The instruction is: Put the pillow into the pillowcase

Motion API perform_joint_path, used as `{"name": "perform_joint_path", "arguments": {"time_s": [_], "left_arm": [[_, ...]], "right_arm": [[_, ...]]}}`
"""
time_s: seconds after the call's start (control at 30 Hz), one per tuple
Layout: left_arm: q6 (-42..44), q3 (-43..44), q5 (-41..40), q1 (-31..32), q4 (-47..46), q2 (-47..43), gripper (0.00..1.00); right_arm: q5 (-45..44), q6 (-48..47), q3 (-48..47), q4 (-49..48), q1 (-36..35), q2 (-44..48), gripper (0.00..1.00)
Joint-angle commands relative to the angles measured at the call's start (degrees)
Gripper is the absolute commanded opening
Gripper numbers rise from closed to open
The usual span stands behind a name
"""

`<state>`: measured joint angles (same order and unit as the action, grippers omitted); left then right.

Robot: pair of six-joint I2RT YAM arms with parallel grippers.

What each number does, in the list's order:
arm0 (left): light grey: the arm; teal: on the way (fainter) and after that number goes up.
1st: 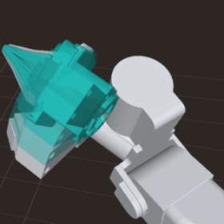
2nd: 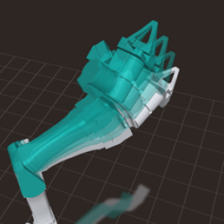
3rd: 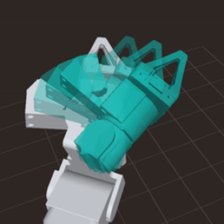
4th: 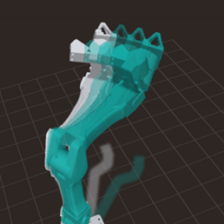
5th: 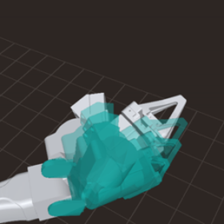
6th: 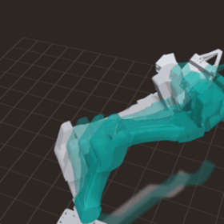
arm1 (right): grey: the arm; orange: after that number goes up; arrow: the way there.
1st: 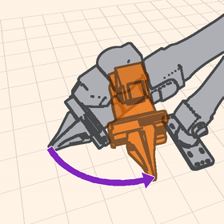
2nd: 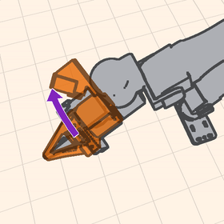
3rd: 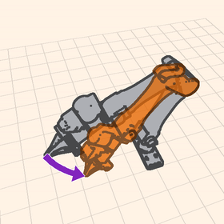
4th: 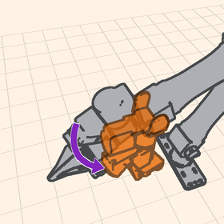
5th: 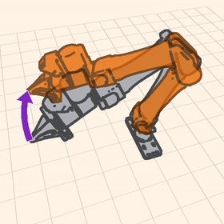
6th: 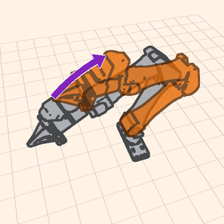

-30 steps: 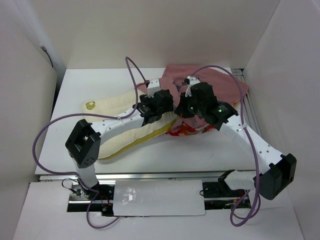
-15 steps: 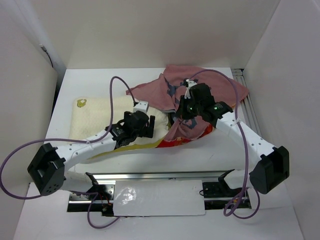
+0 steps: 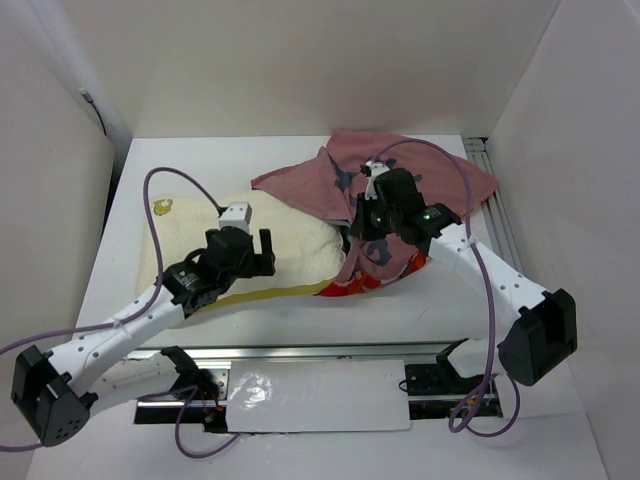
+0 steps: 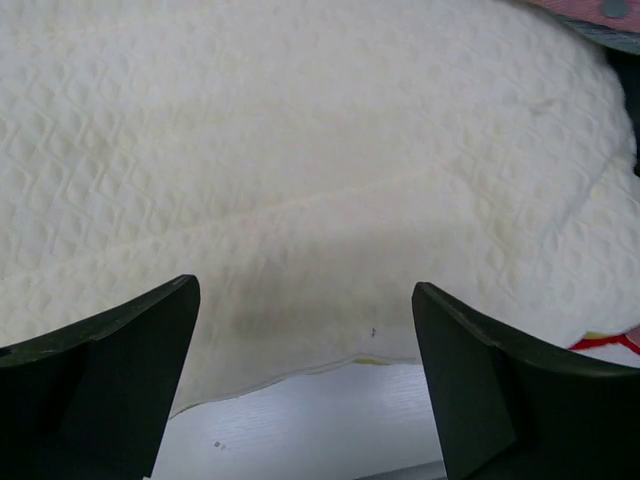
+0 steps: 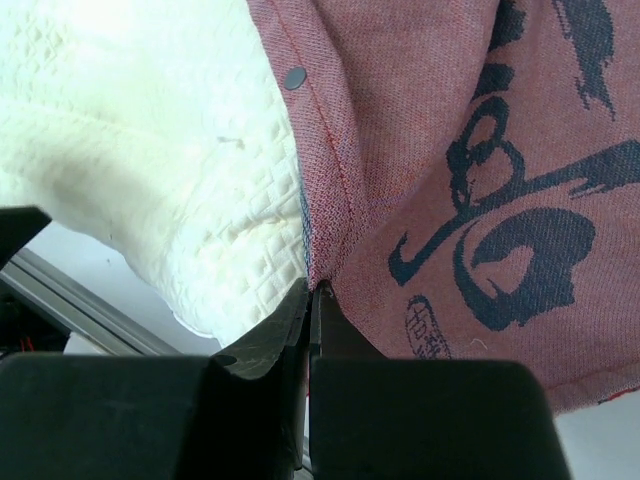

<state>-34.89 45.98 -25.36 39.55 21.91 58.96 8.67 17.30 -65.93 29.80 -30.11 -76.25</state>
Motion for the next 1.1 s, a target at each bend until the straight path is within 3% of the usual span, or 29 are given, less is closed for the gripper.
{"name": "perform_joint_path", "arguments": {"time_s": [0.0, 0.13, 0.23, 0.3, 0.4, 0.43, 0.53, 0.73, 0.97, 1.07], "left_arm": [[3.5, -4.0, 6.2, 0.0, 0.1, -4.9, 1.00], [10.5, -11.2, 16.5, 3.8, -8.6, -6.1, 1.00], [10.0, -10.6, 9.8, 6.5, -9.2, -2.6, 1.00], [8.4, -8.0, 1.0, 7.8, -6.2, 4.3, 1.00], [9.2, -3.0, -3.4, 7.8, -6.2, 14.5, 1.00], [9.2, -0.6, -4.0, 7.8, -6.2, 16.9, 0.96], [4.3, 6.0, -6.8, 7.8, -5.7, 25.1, 0.00], [-0.6, 17.6, -4.3, 6.6, -3.7, 30.1, 0.00], [-6.3, 23.2, -0.7, 5.0, -11.9, 28.1, 0.00], [-6.2, 23.7, 4.8, 5.0, -15.4, 28.7, 0.00]], "right_arm": [[-1.0, -1.5, -1.6, -2.7, -1.3, 0.0, 0.00], [-1.0, -2.1, -2.1, -2.7, -1.9, -0.6, 0.00], [-0.5, -2.1, -2.7, -2.2, -2.4, -0.6, 0.00], [-0.5, -2.6, -2.7, -2.2, -2.4, -0.6, 0.00], [-0.5, -2.6, -3.2, -2.2, -2.9, -0.6, 0.00], [-0.5, -2.6, -3.2, -2.2, -2.9, -0.6, 0.00], [0.6, -3.1, -3.9, -1.5, -3.6, -0.6, 0.00], [3.8, -4.2, -5.7, 0.4, -6.0, -1.1, 0.00], [12.1, -3.6, -6.8, -1.5, -6.5, 0.0, 0.00], [15.8, -2.2, -6.1, -5.7, -6.5, 0.0, 0.00]]}}
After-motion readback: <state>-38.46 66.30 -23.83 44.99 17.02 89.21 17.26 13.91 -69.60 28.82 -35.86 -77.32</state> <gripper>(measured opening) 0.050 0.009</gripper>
